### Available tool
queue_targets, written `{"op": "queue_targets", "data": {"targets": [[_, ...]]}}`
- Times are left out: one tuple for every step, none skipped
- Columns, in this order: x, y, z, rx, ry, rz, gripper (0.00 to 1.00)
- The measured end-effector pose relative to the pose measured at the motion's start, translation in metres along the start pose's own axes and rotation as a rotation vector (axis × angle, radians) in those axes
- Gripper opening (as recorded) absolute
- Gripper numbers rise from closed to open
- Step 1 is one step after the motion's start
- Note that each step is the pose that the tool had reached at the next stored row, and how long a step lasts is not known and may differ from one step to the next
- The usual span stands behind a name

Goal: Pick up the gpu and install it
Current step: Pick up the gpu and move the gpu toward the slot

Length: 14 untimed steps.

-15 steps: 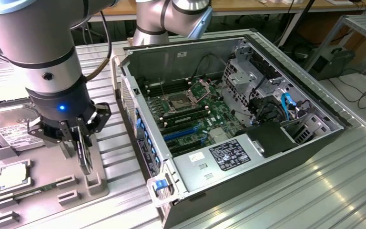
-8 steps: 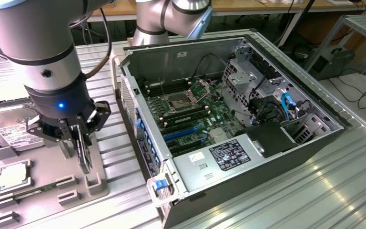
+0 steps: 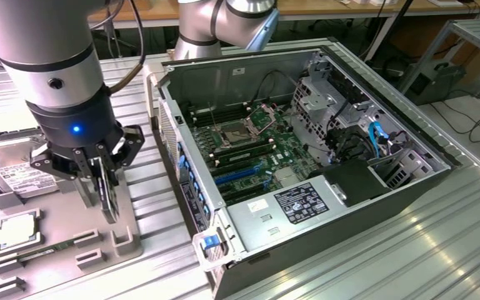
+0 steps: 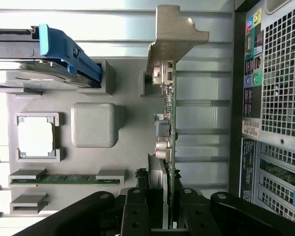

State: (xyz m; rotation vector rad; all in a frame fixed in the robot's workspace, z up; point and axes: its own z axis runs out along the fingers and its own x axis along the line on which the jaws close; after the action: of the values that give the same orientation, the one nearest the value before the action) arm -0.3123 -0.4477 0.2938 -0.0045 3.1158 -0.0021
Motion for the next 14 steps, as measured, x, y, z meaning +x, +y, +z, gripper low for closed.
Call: {"op": "queue_targets", "data": {"targets": [[0.000,0.0000,-0.0009,0.0000,0.0000,0.000,0.28],[0.000,0.0000,-0.0021,0.0000,0.0000,0.000,0.28],[0.000,0.0000,-0.0026,-0.0001,-0.0001,0.000,0.28],[0.000,0.0000,-0.0030,-0.0001,-0.0001,0.000,0.28],[0.000,0.0000,-0.0041,0.0000,0.0001,0.000,0.28],[0.000,0.0000,-0.0050,0.0000,0.0001,0.000,0.28],[0.000,0.0000,-0.0073,0.0000,0.0000,0.000,0.28],[0.000,0.0000,-0.0084,0.0001,0.0001,0.000,0.28],[0.000,0.0000,-0.0104,0.0000,0.0000,0.000,0.28],[0.000,0.0000,-0.0127,0.0000,0.0001,0.000,0.28],[0.000,0.0000,-0.0145,0.0000,0.0000,0.000,0.28],[0.000,0.0000,-0.0162,0.0000,0.0000,0.000,0.28],[0.000,0.0000,-0.0172,-0.0001,0.0000,0.000,0.28],[0.000,0.0000,-0.0180,-0.0001,0.0000,0.000,0.28]]}}
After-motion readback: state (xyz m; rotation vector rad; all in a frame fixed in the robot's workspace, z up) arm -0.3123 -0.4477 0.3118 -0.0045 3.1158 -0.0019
